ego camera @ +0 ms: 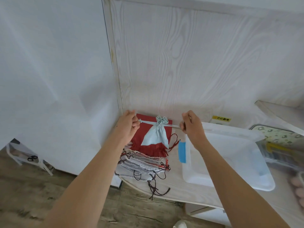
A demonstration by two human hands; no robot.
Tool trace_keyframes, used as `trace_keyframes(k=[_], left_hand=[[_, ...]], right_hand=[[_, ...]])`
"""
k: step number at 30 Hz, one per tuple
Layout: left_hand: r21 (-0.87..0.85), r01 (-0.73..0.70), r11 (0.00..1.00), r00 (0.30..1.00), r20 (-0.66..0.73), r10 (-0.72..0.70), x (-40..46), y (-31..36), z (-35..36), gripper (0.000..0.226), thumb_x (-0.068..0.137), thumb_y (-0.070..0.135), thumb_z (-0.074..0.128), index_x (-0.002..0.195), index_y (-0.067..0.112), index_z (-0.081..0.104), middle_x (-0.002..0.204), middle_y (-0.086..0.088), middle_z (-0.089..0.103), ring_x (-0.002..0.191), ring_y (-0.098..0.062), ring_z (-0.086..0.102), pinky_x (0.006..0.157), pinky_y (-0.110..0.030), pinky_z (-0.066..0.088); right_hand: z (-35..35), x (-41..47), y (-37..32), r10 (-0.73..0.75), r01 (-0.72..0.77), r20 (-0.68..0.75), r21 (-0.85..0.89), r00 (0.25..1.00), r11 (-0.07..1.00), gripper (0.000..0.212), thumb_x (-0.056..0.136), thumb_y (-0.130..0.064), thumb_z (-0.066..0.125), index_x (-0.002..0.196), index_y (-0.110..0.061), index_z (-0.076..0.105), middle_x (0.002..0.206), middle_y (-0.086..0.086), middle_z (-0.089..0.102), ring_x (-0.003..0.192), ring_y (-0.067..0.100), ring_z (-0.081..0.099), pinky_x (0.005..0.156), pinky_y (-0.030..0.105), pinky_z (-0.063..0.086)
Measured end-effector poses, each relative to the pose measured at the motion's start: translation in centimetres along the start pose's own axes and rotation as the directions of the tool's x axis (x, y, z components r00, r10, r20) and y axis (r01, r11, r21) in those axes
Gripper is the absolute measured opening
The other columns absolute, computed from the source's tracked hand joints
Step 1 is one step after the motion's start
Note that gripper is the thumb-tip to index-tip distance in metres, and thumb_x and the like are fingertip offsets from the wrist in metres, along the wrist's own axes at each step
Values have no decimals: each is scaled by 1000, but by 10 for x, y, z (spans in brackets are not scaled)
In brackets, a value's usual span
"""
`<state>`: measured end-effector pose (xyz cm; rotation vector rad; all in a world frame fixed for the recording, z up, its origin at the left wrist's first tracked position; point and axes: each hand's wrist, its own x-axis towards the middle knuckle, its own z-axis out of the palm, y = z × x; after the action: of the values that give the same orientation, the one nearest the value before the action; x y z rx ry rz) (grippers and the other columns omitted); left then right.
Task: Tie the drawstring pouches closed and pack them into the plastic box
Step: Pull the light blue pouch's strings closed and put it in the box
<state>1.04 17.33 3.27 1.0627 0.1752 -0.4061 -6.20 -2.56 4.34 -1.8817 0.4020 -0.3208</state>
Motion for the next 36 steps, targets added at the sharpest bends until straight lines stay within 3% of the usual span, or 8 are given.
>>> trace_keyframes(k=[5,11,15,20,24,28,32,36], left_hand=[[853,-331,403,943,317,104,-7,7,-7,22,87,30,62,106,22,56,88,10,56,70,-2,50,67,-17,39],[885,-465,-19,879,464,108,-14,8,4,12,83,26,67,87,15,70,93,3,70,79,-3,56,71,-17,35],[876,-322,-359,924,373,83,-20,8,9,11,80,43,65,83,33,67,127,10,49,130,-17,35,107,-59,15],[808,-319,-495,910,408,79,-22,12,13,15,80,48,59,77,34,64,128,21,44,135,-14,19,106,-64,-8],[880,-398,-258,914,404,-33,-21,4,13,27,89,29,46,68,14,54,91,1,58,90,-17,48,87,-37,39],[942,-168,291,968,214,-133,-23,-4,16,35,92,16,36,57,16,34,56,1,35,49,-12,31,50,-22,26],[488,210,847,957,74,-279,-27,0,7,27,87,9,39,61,15,38,47,3,45,32,-5,22,31,-15,18],[-30,401,916,896,221,-385,-31,1,-5,17,85,7,46,68,9,45,84,-16,69,32,-2,33,29,-9,24]], right_hand=[[2,-12,3,13,199,377,-517,926,832,32,90,-28,59,113,-7,54,80,8,58,66,14,54,55,15,34],[10,-7,-10,-3,193,280,-653,960,732,23,88,-25,61,76,-8,66,78,3,53,79,25,52,67,24,35],[23,2,1,-11,150,219,-630,976,762,16,78,-22,67,69,-9,68,91,13,61,84,17,47,70,23,36],[26,-2,-6,140,80,262,-678,955,730,27,77,-25,65,84,1,70,86,17,69,63,14,50,58,26,41],[32,-8,-16,272,185,339,-865,901,467,30,76,-30,63,57,-10,51,61,3,51,62,20,50,52,23,33],[34,-12,-21,292,200,381,-844,877,498,27,73,-24,64,53,-11,51,56,1,45,58,19,43,57,25,35],[35,-19,-29,350,-242,439,-283,828,928,19,83,-3,53,66,4,58,65,7,55,61,16,50,60,19,41],[37,-29,-15,387,-595,476,441,790,672,31,90,-5,48,60,-9,53,51,-1,51,45,10,46,48,18,41]])
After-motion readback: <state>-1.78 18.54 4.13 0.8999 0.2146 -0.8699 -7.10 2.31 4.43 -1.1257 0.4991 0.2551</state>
